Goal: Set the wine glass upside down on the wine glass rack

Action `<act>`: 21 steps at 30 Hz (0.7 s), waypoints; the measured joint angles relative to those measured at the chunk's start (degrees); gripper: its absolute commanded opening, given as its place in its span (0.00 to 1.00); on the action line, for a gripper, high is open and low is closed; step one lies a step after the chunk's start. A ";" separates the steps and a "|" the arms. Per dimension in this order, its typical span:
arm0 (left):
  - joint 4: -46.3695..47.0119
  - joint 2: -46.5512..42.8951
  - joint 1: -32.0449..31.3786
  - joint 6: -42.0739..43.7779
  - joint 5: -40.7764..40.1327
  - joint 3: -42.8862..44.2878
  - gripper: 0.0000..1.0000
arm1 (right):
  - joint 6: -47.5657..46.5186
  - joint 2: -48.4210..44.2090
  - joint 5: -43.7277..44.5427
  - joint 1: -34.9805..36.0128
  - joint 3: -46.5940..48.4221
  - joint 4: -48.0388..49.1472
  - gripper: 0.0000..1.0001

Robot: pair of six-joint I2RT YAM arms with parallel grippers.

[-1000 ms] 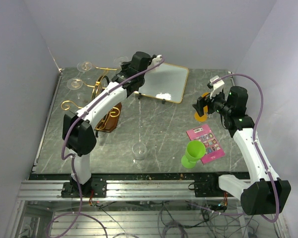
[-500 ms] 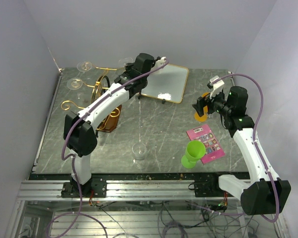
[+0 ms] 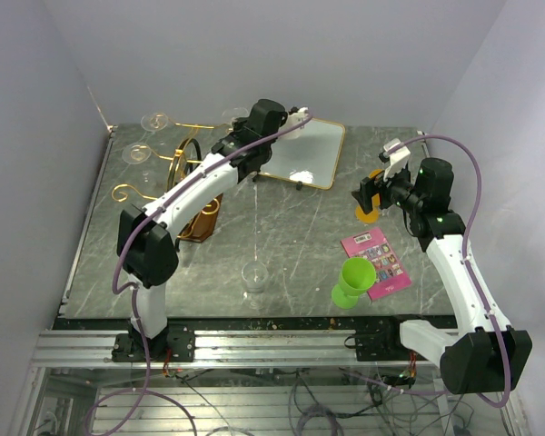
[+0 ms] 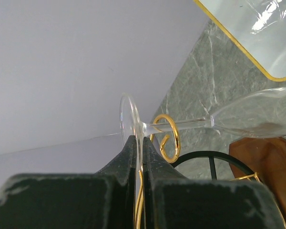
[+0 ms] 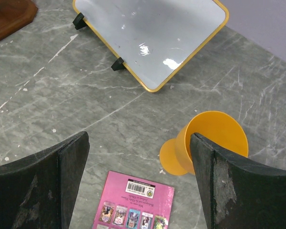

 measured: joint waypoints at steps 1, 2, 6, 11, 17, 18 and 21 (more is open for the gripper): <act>-0.07 0.00 -0.02 0.02 0.00 0.00 0.07 | 0.00 0.00 0.00 0.00 0.00 0.00 0.86; -0.13 -0.09 -0.07 0.02 0.00 0.00 0.07 | 0.00 0.00 0.00 0.00 0.00 0.00 0.86; -0.44 -0.39 -0.28 0.02 -0.02 -0.02 0.07 | -0.02 0.00 -0.02 0.00 -0.13 0.04 0.86; -0.79 -2.01 -0.55 0.07 0.00 -1.18 0.07 | -0.02 0.00 0.00 0.00 -0.39 0.02 0.86; -0.72 -3.67 -0.72 0.28 -0.04 -2.99 0.07 | -0.04 0.00 -0.02 0.00 -0.50 0.04 0.86; -0.72 -3.85 -0.72 0.28 -0.04 -3.34 0.07 | -0.04 0.00 -0.02 0.00 -0.50 0.04 0.86; -0.72 -4.31 -0.74 0.33 -0.09 -4.35 0.07 | -0.04 0.02 -0.02 0.00 -0.50 0.04 0.86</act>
